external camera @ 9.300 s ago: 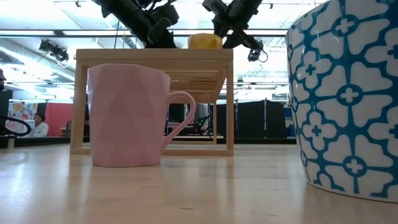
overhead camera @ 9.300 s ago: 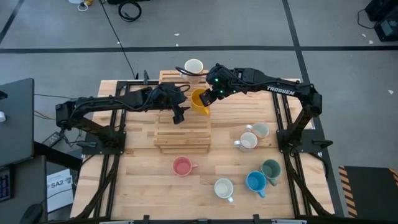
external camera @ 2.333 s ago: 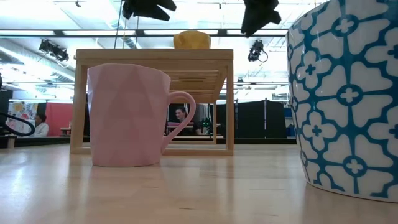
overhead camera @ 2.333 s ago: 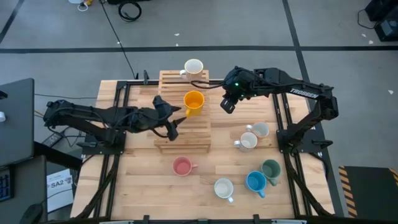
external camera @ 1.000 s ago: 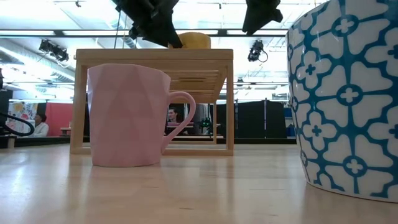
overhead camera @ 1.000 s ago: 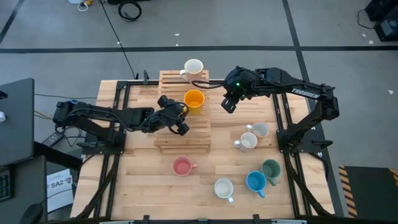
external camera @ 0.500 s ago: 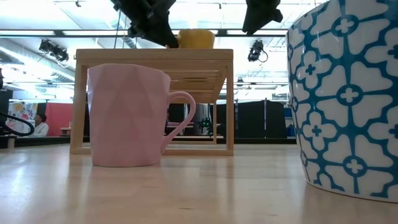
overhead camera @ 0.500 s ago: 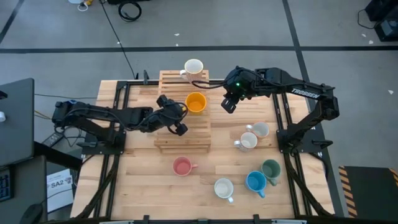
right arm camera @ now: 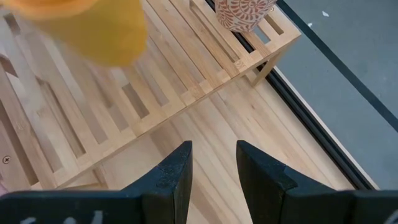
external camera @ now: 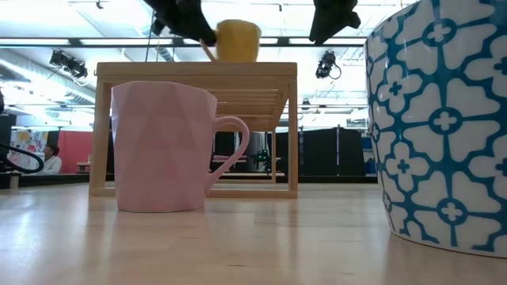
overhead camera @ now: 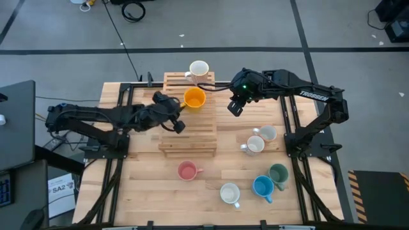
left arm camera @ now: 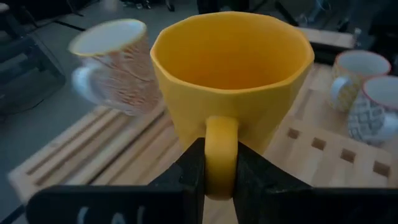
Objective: Place coffee mugs
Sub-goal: Put the yellow mug on the shelf
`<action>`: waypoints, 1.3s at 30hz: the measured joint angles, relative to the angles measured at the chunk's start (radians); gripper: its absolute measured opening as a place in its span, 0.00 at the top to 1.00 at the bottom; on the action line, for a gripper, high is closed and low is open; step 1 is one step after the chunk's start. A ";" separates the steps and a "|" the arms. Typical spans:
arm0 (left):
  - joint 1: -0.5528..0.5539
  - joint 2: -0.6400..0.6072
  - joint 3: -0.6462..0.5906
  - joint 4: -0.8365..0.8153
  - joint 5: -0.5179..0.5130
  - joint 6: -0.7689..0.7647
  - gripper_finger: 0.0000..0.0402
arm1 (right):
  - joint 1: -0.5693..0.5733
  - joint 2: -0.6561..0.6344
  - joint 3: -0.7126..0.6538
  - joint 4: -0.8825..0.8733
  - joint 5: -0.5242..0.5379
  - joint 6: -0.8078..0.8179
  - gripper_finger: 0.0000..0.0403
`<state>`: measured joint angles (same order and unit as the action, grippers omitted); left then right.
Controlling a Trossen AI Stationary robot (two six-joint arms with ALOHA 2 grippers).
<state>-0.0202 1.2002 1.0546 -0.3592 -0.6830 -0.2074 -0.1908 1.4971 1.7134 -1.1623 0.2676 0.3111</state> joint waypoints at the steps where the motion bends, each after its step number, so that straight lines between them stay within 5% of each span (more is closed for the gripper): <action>1: 0.009 -0.017 0.000 -0.003 0.001 0.008 0.86 | 0.000 0.000 0.000 -0.002 0.000 0.000 0.68; 19: 0.315 -0.237 0.000 -0.114 0.010 0.074 0.86 | 0.001 0.000 0.000 0.001 -0.004 0.000 0.68; 29: 0.558 -0.191 0.000 -0.145 0.258 0.073 0.86 | 0.001 0.000 0.000 0.009 -0.005 0.000 0.68; 39: 0.661 -0.060 0.000 -0.128 0.407 0.073 0.86 | 0.001 0.000 0.000 0.009 -0.005 0.000 0.68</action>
<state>0.6410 1.1401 1.0546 -0.4876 -0.2761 -0.1349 -0.1902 1.4971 1.7134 -1.1534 0.2630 0.3115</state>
